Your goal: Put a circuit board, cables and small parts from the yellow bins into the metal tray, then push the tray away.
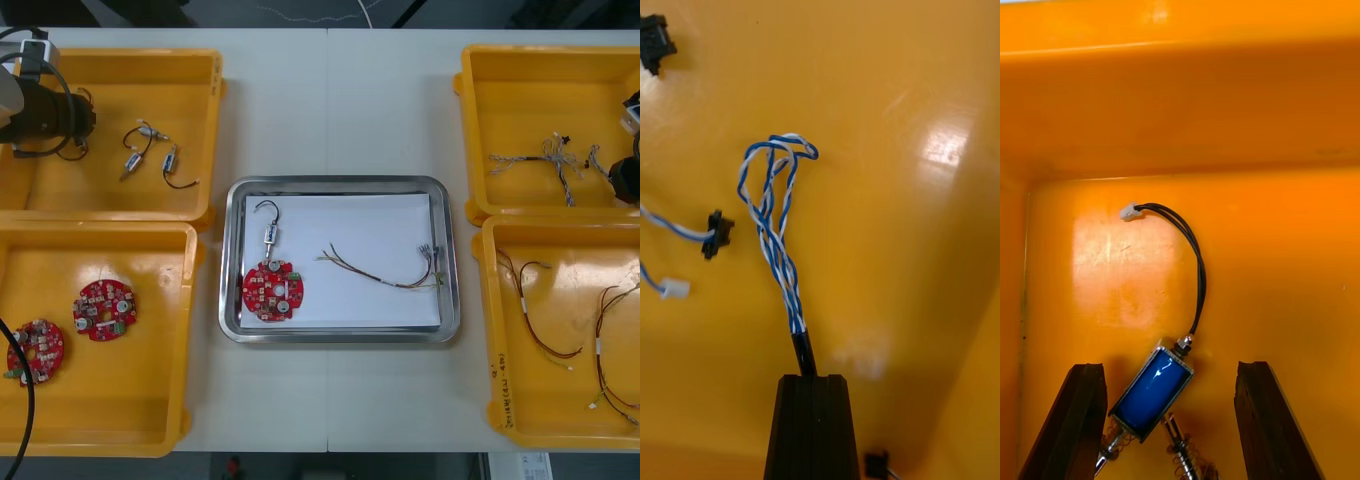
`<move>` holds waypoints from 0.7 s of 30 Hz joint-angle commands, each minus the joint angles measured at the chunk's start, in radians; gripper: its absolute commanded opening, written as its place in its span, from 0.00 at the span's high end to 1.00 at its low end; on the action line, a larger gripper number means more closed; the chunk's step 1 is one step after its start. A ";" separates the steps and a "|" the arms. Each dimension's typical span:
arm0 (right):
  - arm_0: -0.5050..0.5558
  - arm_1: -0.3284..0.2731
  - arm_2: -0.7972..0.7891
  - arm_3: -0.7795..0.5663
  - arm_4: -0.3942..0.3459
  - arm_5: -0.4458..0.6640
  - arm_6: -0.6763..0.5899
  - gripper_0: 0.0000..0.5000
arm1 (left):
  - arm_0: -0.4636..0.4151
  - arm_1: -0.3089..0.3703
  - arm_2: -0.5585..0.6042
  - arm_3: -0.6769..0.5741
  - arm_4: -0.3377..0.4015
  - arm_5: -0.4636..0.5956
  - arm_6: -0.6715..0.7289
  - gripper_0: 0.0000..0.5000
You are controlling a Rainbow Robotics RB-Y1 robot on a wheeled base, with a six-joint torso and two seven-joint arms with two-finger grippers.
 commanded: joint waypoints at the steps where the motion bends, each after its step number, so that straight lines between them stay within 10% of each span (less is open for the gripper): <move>1: 0.028 0.005 -0.035 -0.158 0.055 0.125 -0.035 1.00 | -0.011 -0.011 -0.010 -0.009 0.011 -0.021 -0.084 0.00; 13: 0.028 -0.004 -0.052 -0.578 0.089 0.575 -0.052 1.00 | 0.000 -0.008 -0.008 -0.011 0.006 -0.021 -0.110 0.00; 16: 0.028 -0.003 -0.049 -0.673 0.077 0.646 -0.052 1.00 | 0.003 -0.005 -0.008 -0.009 0.008 -0.021 -0.116 0.52; 17: 0.028 -0.003 -0.048 -0.711 0.072 0.646 -0.049 1.00 | 0.008 -0.005 -0.008 -0.009 0.008 -0.022 -0.118 0.90; 21: 0.028 0.005 -0.038 -0.816 0.029 0.646 -0.043 1.00 | 0.009 0.001 -0.010 -0.011 0.008 -0.022 -0.127 1.00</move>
